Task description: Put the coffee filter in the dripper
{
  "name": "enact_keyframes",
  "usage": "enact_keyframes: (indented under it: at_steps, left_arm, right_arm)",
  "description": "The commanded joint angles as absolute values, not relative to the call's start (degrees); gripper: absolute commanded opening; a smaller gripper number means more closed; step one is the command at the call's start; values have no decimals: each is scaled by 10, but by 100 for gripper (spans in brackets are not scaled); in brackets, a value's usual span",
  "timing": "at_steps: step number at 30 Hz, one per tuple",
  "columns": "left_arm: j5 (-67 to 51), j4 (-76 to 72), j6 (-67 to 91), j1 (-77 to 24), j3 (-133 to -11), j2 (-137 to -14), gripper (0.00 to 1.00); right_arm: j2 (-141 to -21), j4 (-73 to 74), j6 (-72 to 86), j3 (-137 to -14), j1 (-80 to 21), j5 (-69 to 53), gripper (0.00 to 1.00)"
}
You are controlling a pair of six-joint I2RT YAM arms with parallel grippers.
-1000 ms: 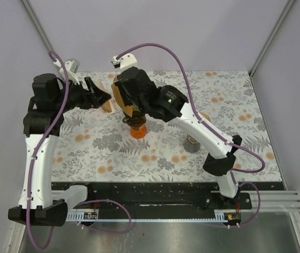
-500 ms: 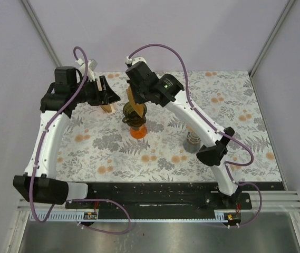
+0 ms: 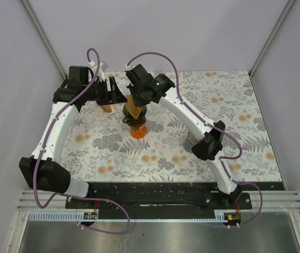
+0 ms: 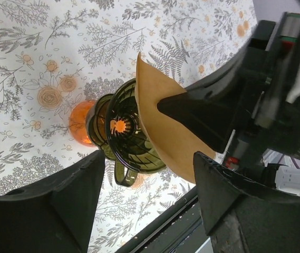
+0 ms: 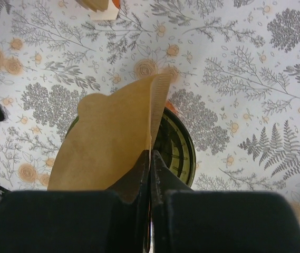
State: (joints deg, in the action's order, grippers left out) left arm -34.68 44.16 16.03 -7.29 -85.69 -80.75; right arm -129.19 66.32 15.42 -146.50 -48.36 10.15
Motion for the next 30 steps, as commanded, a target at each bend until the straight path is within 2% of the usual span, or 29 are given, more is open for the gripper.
enact_keyframes:
  at_steps: [1, 6, 9, 13, 24, 27, 30]
  left_arm:
    - [-320, 410, 148, -88, -871, -840, 71]
    - [-246, 410, 115, -114, -883, -860, 71]
    - [-203, 411, 86, -124, -887, -866, 65]
    - [-215, 437, 62, -124, -890, -869, 56]
    - [-251, 449, 59, -125, -881, -894, 55]
    - [-259, 449, 58, -131, -884, -905, 50]
    - [-257, 450, 55, -135, -878, -909, 41]
  right_arm:
    - [-1277, 615, 142, -1453, -480, 72, 0]
    - [-1272, 600, 128, -1423, -479, 52, 0]
    - [-1260, 591, 121, -1406, -479, 50, 0]
    - [-1235, 569, 104, -1369, -479, 45, 0]
    - [-1204, 515, 97, -1304, -475, 33, 0]
    - [-1197, 503, 95, -1291, -474, 30, 0]
    - [-1187, 487, 93, -1274, -474, 32, 0]
